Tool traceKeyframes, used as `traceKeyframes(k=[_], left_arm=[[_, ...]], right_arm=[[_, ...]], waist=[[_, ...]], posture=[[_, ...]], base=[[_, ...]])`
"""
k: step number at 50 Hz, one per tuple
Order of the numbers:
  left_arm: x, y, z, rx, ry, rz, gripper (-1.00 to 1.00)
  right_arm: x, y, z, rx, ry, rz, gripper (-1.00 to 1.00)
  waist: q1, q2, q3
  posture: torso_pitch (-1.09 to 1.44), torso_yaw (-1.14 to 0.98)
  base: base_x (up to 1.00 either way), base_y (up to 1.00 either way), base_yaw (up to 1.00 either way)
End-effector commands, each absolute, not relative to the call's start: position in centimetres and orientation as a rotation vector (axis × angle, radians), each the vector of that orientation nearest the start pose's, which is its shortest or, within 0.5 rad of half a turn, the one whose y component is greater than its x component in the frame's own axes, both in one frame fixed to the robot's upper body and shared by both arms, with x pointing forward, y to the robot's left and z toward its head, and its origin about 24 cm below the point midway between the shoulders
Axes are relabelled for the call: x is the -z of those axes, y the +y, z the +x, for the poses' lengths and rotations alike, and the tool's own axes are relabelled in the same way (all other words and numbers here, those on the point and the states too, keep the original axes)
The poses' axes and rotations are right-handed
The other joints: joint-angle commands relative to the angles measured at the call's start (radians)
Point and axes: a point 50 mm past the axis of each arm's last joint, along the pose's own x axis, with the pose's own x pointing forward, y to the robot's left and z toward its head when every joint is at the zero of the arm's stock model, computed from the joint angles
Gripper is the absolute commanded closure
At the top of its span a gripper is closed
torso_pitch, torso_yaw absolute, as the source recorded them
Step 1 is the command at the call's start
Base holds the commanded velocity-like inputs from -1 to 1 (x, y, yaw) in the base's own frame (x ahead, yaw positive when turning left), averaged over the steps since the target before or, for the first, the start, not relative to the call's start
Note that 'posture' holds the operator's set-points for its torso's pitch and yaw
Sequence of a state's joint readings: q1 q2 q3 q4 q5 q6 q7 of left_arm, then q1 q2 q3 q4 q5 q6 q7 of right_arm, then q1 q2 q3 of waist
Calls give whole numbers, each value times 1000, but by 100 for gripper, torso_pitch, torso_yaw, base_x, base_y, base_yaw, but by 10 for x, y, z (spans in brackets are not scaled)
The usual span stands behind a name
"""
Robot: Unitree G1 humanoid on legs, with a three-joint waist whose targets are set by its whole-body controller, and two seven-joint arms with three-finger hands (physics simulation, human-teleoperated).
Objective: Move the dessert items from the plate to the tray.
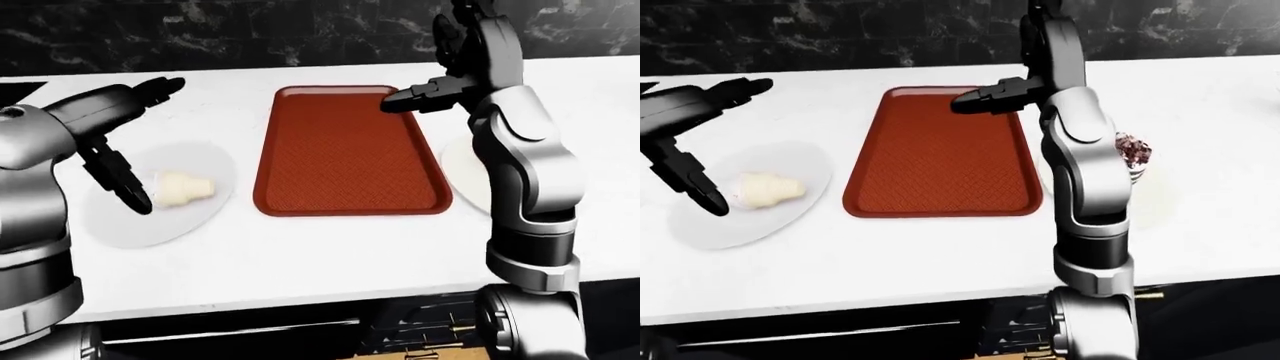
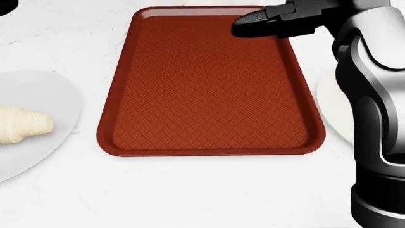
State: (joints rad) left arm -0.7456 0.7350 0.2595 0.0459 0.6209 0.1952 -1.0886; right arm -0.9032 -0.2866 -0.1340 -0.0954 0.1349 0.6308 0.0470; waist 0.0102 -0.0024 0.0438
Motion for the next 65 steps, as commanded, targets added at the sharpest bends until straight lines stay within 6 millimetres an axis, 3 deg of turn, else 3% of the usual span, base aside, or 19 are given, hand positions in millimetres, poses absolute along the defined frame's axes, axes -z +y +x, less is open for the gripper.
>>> traceKeyframes(k=[1, 6, 18, 34, 35, 36, 37, 39, 61, 62, 65], left_arm=[[-294, 270, 303, 234, 44, 1226, -100], [-282, 264, 298, 305, 85, 1227, -100], [-276, 261, 285, 386, 143, 1230, -100], [-267, 262, 295, 372, 167, 1212, -100], [-265, 262, 295, 378, 174, 1212, -98], [-266, 262, 297, 372, 169, 1211, -73], [-265, 262, 297, 376, 173, 1211, -90], [-265, 262, 297, 376, 175, 1211, -81], [-267, 264, 303, 363, 184, 1213, -61], [-267, 264, 303, 364, 188, 1217, -50], [-266, 263, 305, 366, 185, 1218, -45]], right_arm=[[-311, -158, 332, -84, -472, -112, -100], [-311, -158, 331, -84, -471, -113, -100], [-312, -158, 332, -87, -474, -110, -100], [-308, -159, 330, -83, -470, -107, -100], [-307, -159, 330, -83, -471, -108, -100], [-307, -159, 331, -83, -470, -106, -100], [-306, -159, 331, -83, -468, -108, -100], [-306, -159, 330, -83, -469, -107, -100], [-305, -159, 331, -87, -467, -106, -100], [-305, -159, 331, -85, -467, -105, -100], [-305, -159, 330, -85, -467, -105, -100]], waist=[[-1, 8, -33], [-1, 9, -31], [-3, 9, -22], [-4, 9, -19], [-4, 8, -19], [-3, 9, -20], [-4, 8, -20], [-4, 8, -20], [-2, 7, -28], [-2, 7, -28], [-2, 7, -29]], posture=[[0, 0], [0, 0], [0, 0], [0, 0], [0, 0], [0, 0], [0, 0], [0, 0], [0, 0], [0, 0], [0, 0]], base=[[0, 0, 0], [0, 0, 0], [0, 0, 0], [0, 0, 0], [0, 0, 0], [0, 0, 0], [0, 0, 0], [0, 0, 0], [0, 0, 0], [0, 0, 0], [0, 0, 0]])
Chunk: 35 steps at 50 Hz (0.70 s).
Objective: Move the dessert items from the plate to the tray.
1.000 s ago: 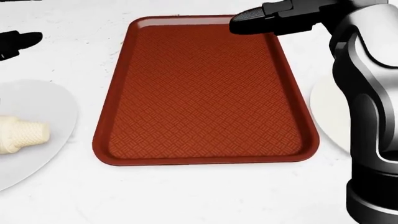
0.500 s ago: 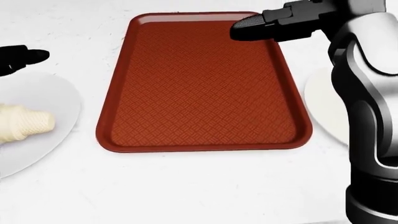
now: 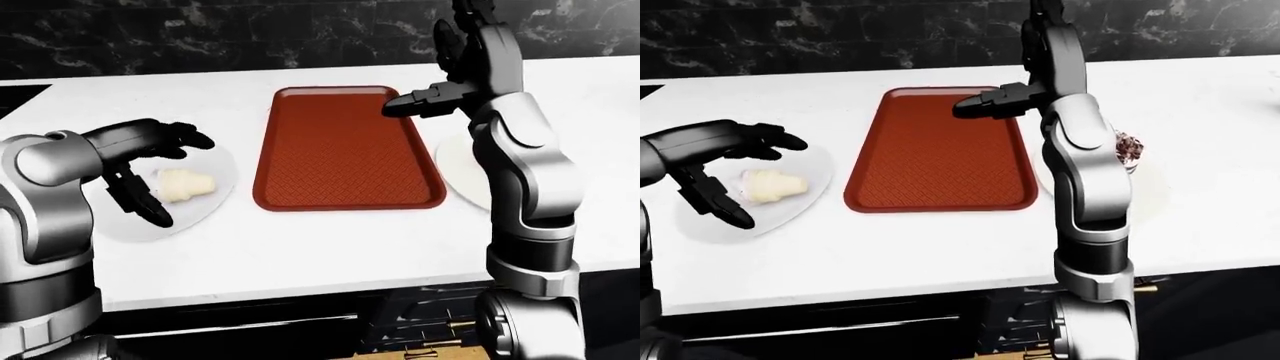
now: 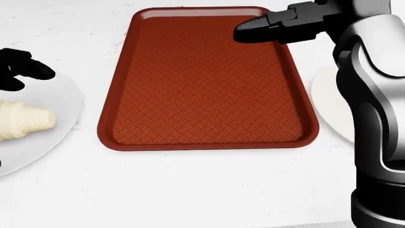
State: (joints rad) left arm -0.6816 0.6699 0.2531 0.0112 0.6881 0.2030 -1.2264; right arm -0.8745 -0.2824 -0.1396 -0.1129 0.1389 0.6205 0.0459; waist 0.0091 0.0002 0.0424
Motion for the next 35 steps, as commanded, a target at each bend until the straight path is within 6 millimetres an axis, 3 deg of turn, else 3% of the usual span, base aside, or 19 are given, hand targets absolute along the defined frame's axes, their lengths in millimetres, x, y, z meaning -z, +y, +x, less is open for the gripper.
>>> traceKeyframes(k=[1, 14, 35], left_arm=[[-266, 262, 306, 368, 185, 1222, -43], [-268, 257, 310, 369, 188, 1235, -21], [-258, 267, 312, 322, 232, 1332, -19]], right_arm=[[-305, -159, 330, -85, -467, -105, -100], [-302, -161, 328, -78, -465, -106, -100], [-302, -160, 328, -82, -464, -101, -100]], waist=[[0, 4, -28], [-1, 2, -30], [-2, 4, -28]], posture=[[0, 0], [0, 0], [0, 0]], base=[[0, 0, 0], [0, 0, 0], [0, 0, 0]])
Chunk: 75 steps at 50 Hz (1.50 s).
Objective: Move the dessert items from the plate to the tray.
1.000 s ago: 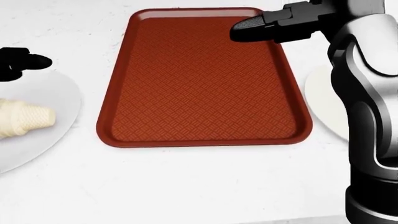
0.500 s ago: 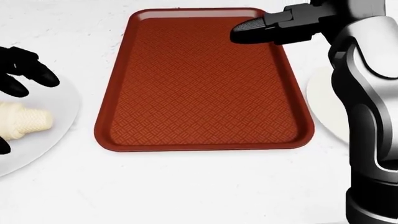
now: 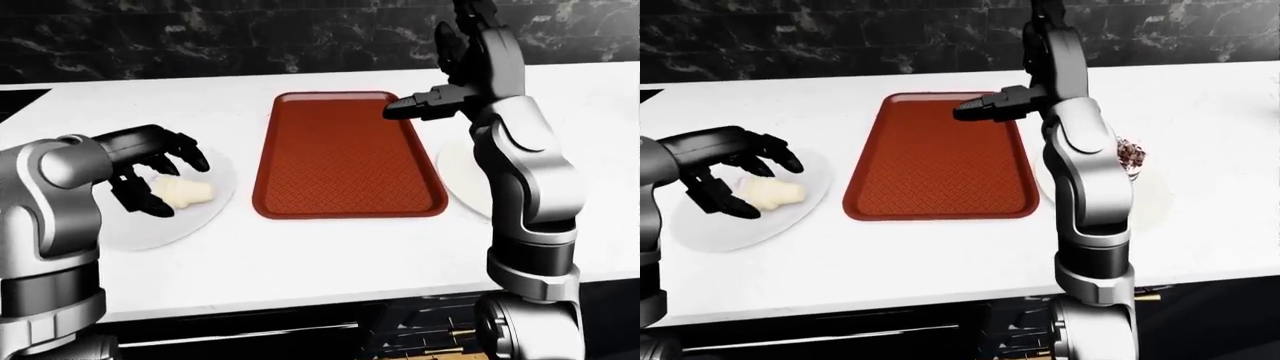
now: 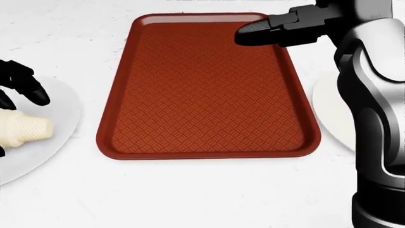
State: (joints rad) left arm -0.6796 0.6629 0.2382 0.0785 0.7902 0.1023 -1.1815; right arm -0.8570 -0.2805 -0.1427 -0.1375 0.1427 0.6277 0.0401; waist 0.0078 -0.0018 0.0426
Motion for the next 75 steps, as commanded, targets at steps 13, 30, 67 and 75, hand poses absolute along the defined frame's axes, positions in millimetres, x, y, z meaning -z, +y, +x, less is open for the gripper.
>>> traceKeyframes(k=[13, 30, 67, 75], left_arm=[[-256, 268, 318, 300, 224, 1359, 34], [-297, 263, 341, 193, 102, 1403, 98], [-311, 79, 386, 862, -692, 1524, 100], [-290, 70, 387, 938, -648, 1517, 100]], right_arm=[[-301, -160, 327, -81, -465, -99, -100], [-301, -163, 326, -73, -467, -102, -100], [-341, -185, 299, 20, -525, -139, -100], [-341, -187, 293, 27, -531, -138, -100]], waist=[[-1, 7, -27], [0, 3, -29], [8, -33, -25], [7, -36, -25]], posture=[[0, 0], [0, 0], [0, 0], [0, 0]], base=[[0, 0, 0], [0, 0, 0], [0, 0, 0], [0, 0, 0]])
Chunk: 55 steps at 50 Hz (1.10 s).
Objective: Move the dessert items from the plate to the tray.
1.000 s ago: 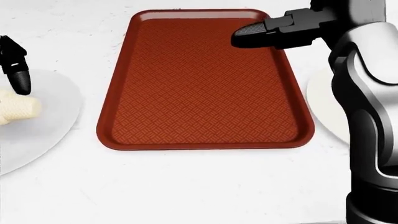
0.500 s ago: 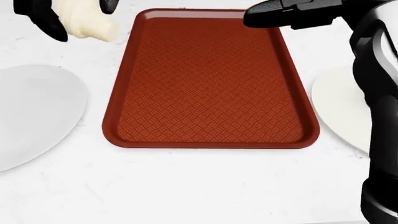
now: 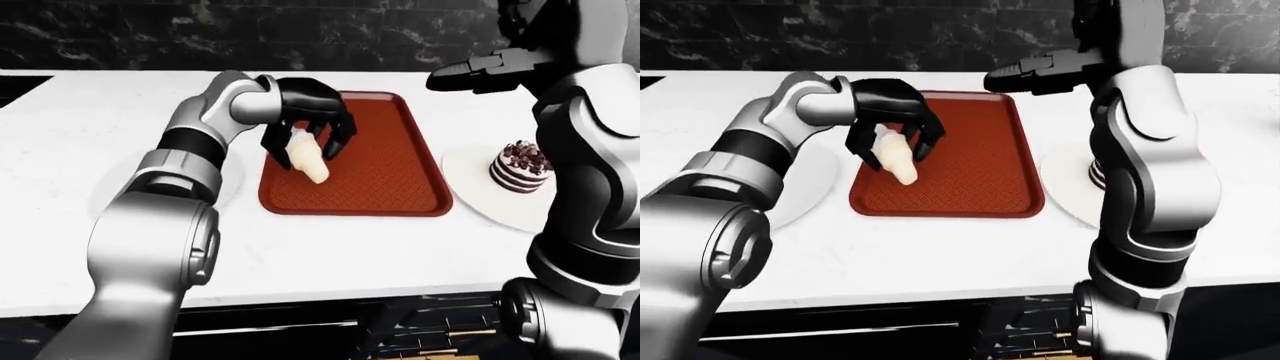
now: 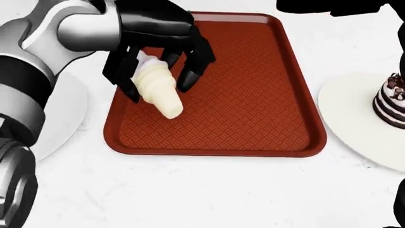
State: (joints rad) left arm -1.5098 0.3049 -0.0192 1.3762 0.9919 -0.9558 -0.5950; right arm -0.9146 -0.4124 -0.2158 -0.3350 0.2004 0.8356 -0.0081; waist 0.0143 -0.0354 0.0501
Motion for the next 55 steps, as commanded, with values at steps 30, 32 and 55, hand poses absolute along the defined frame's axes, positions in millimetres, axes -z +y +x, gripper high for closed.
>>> traceKeyframes(k=[30, 32, 55], left_arm=[[-288, 70, 390, 988, -527, 1541, -100], [-297, 71, 389, 970, -541, 1551, -100], [-429, 171, 382, 195, -438, 743, -100]], right_arm=[[-339, -191, 288, 37, -534, -123, -100], [-338, -192, 288, 38, -534, -124, -100], [-411, -226, 312, 99, -400, -525, -100]], waist=[[2, -6, -33], [2, -6, -33], [-13, 13, -16]], posture=[[0, 0], [0, 0], [0, 0]], base=[[0, 0, 0], [0, 0, 0], [0, 0, 0]])
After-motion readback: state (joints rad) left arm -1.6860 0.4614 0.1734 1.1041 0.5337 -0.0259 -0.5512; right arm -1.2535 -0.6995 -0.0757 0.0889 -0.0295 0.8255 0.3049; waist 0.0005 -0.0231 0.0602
